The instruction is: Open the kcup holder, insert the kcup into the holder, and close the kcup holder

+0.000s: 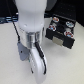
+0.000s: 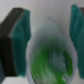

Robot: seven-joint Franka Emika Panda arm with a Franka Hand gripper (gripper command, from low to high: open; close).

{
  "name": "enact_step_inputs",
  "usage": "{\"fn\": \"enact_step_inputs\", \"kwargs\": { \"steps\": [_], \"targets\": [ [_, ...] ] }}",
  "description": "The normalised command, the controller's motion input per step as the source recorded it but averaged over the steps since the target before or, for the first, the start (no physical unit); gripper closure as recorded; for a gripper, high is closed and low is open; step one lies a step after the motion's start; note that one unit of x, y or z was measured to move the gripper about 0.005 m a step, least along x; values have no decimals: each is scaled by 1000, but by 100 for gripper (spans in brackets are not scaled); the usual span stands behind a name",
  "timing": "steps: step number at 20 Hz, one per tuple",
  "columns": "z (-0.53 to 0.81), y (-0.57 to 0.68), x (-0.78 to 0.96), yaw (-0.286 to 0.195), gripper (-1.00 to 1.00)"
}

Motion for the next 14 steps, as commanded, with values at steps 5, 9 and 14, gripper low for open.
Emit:
{"fn": "enact_step_inputs", "kwargs": {
  "steps": [5, 9, 14],
  "targets": [
    [339, 191, 191, -14, 100],
    [98, 74, 98, -4, 100],
    [184, -105, 249, -59, 100]
  ]
}}
